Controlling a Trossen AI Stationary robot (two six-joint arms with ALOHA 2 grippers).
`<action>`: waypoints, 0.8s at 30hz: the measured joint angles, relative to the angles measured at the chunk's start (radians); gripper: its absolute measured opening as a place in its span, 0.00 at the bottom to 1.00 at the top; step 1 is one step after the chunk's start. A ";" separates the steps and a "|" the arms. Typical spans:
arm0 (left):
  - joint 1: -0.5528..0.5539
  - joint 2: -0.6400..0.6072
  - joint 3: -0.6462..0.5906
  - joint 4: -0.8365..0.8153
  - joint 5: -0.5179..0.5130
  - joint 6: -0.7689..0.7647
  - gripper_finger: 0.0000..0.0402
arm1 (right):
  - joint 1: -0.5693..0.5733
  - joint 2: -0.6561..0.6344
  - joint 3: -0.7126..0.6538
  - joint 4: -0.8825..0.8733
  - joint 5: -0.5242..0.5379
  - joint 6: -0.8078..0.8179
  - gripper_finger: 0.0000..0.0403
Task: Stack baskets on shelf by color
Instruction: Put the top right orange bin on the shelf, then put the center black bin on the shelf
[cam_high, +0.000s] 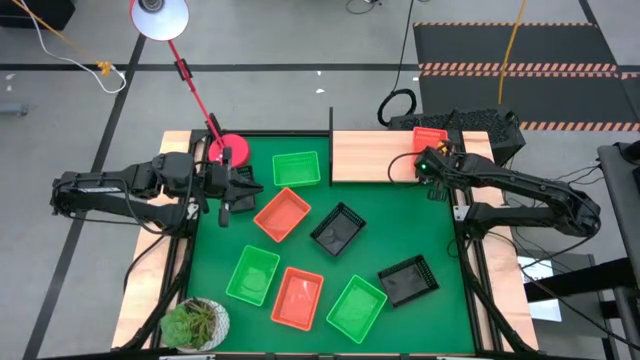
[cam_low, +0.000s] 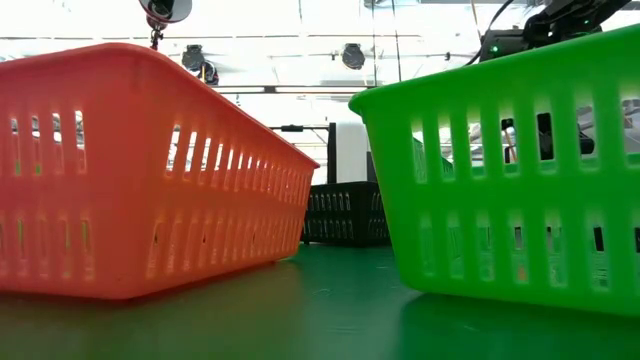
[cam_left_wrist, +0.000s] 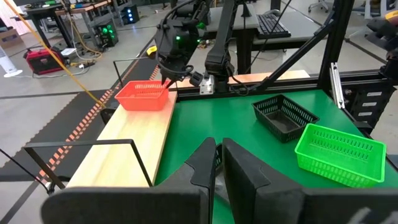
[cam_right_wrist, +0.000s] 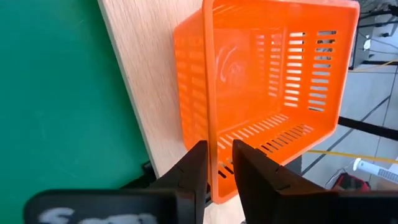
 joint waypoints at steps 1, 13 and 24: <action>0.000 0.000 0.000 0.000 0.000 0.000 0.08 | 0.003 0.000 0.000 0.001 0.000 0.010 0.18; 0.000 0.000 0.000 0.000 0.000 0.000 0.08 | 0.104 -0.003 0.009 0.009 0.087 0.148 0.18; -0.026 0.060 0.000 0.033 0.000 0.013 0.08 | 0.355 -0.008 0.123 0.016 -0.061 0.445 0.18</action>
